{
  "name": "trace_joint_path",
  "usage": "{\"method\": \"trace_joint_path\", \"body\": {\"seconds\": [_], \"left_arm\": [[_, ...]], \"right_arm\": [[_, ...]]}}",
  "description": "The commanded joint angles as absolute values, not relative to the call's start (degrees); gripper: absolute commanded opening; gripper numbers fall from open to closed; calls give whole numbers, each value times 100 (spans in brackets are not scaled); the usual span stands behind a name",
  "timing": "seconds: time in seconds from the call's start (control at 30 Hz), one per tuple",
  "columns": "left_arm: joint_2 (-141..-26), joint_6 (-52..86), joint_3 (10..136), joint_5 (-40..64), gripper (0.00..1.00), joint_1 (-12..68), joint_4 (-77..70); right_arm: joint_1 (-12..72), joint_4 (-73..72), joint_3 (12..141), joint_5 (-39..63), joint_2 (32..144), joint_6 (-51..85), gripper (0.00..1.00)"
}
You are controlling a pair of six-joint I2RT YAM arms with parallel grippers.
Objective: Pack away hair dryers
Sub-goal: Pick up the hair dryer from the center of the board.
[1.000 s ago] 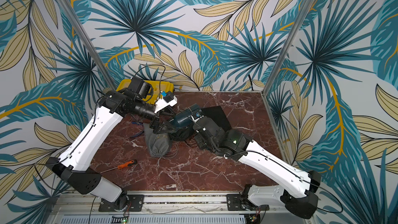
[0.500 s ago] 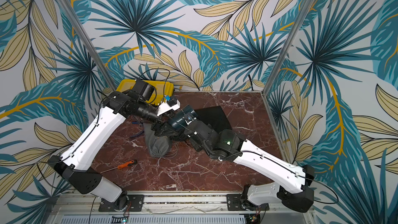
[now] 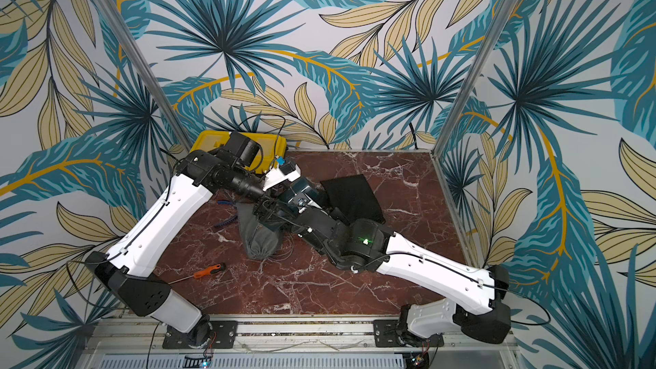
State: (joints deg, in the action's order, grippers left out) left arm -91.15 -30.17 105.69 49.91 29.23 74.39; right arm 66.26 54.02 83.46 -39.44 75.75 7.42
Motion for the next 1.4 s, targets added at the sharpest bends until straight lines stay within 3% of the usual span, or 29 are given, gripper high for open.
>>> {"method": "trace_joint_path", "body": {"seconds": [0.0, 0.1, 0.27, 0.57, 0.6, 0.67, 0.73, 0.87, 1.07, 1.2, 1.37], "left_arm": [[-9170, -3031, 10519, 5115, 80, 3030, 7453], [-9167, -3022, 10403, 5088, 79, 3088, 7453], [-9204, -2986, 10285, 5067, 62, 3132, 7488], [-9107, -3024, 10163, 4826, 59, 3177, 7529], [-9089, -3008, 10148, 4810, 61, 3181, 7533], [-8999, -3041, 10077, 4775, 80, 3182, 7538], [-8880, -3137, 10005, 4718, 87, 3177, 7541], [-8735, -3236, 9886, 4683, 87, 3176, 7540], [-8754, -3246, 10024, 4586, 76, 3181, 7572], [-8730, -3341, 10090, 4284, 87, 3180, 7620], [-8719, -3399, 10197, 4328, 87, 3182, 7750]], "right_arm": [[6716, 4712, 8502, -4108, 7453, 739, 0], [6746, 4564, 8473, -4171, 7444, 713, 0], [6820, 4289, 8447, -4301, 7458, 659, 0], [6965, 3999, 8414, -4773, 7540, 606, 0], [6974, 3990, 8395, -4834, 7541, 599, 0], [6986, 3909, 8293, -4904, 7528, 626, 0], [6987, 3815, 8198, -4904, 7481, 646, 0], [6986, 3640, 8091, -4787, 7342, 652, 0], [6987, 3826, 8063, -4993, 7310, 661, 0], [6987, 3887, 7906, -5143, 7103, 704, 0], [6987, 3898, 7786, -5136, 6892, 734, 0]]}}
